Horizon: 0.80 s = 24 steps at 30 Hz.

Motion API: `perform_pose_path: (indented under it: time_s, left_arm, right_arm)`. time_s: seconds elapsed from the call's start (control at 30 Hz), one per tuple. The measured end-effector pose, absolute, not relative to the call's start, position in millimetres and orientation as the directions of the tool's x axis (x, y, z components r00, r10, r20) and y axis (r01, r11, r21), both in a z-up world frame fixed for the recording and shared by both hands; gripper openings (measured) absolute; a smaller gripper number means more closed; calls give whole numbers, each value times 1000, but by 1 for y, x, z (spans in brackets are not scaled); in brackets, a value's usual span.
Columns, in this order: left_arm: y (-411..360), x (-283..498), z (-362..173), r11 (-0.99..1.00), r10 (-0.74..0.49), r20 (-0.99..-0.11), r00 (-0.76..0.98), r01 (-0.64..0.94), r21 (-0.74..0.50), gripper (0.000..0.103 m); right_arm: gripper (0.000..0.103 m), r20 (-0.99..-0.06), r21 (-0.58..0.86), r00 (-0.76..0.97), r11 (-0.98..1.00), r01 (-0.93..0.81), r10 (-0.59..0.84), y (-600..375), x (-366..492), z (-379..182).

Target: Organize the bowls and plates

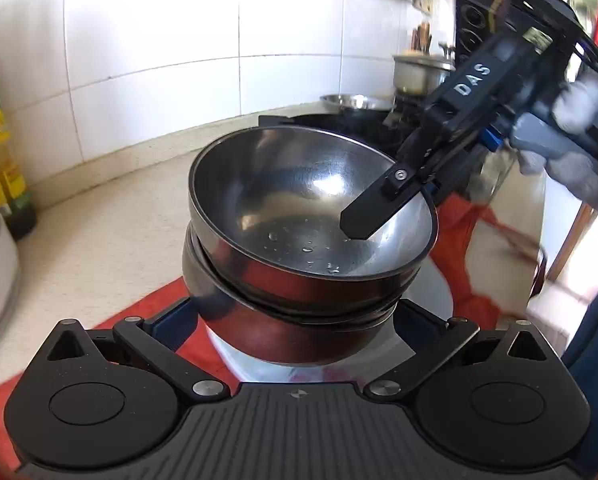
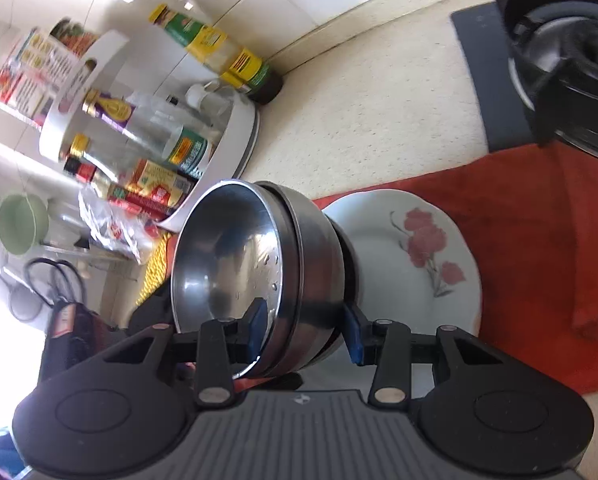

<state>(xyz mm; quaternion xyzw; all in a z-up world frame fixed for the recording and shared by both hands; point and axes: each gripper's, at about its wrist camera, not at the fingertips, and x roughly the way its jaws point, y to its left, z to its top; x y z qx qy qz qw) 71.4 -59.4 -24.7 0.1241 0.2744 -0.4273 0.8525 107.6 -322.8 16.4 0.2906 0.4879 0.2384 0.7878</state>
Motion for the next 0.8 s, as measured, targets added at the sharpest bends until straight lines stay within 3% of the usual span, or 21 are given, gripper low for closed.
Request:
perform_pose_path:
  time_s: [0.13, 0.23, 0.57, 0.7, 0.8]
  left_arm:
    - [-69, 83, -36, 563, -747, -528, 404, 807, -178, 103]
    - [-78, 79, -40, 559, -742, -536, 403, 813, -163, 102]
    - [-68, 64, -18, 604, -706, -519, 481, 792, -87, 103]
    - [-62, 55, -12, 604, -699, -514, 497, 795, -52, 103]
    - [-52, 61, -8, 633, -674, -535, 509, 772, -63, 103]
  right_arm:
    - [41, -654, 673, 417, 737, -58, 631, -333, 103, 20]
    - [41, -660, 665, 430, 745, -47, 616, -332, 105, 20]
    - [47, -729, 429, 497, 880, -202, 470, -304, 108, 49]
    - [60, -721, 349, 551, 907, -235, 420, -303, 97, 61]
    - [61, -684, 311, 630, 928, -204, 368, -307, 82, 72]
